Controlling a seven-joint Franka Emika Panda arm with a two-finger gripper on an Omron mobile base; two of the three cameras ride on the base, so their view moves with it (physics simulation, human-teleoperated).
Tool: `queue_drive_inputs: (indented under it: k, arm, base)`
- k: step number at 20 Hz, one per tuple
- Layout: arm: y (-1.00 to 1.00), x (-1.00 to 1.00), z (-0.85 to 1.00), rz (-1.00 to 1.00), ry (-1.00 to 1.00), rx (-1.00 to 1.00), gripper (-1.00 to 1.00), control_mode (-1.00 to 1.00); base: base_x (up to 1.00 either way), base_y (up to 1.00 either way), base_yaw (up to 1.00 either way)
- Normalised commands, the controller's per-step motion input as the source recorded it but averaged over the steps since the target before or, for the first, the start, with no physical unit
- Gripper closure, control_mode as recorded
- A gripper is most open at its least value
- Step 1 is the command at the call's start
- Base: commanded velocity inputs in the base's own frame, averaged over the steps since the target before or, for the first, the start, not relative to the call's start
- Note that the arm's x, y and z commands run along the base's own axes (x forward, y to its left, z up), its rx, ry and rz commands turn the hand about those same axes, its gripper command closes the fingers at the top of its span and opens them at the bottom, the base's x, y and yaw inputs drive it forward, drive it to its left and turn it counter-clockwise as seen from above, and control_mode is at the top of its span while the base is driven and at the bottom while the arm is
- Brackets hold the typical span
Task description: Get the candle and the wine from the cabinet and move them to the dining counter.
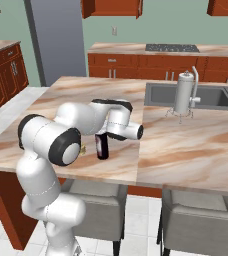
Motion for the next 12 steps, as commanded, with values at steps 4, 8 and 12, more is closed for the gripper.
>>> queue_drive_inputs:
  k: [4,8,12]
  arm:
    - [0.00,0.00,0.00,0.00,0.00,0.00,-1.00,-1.00]
    - [0.00,0.00,0.00,0.00,0.00,0.00,-1.00,-1.00]
    - [0.00,0.00,0.00,0.00,0.00,0.00,-1.00,-1.00]
  base:
    - [0.00,0.00,0.00]
    - [0.00,0.00,0.00]
    - [0.00,0.00,0.00]
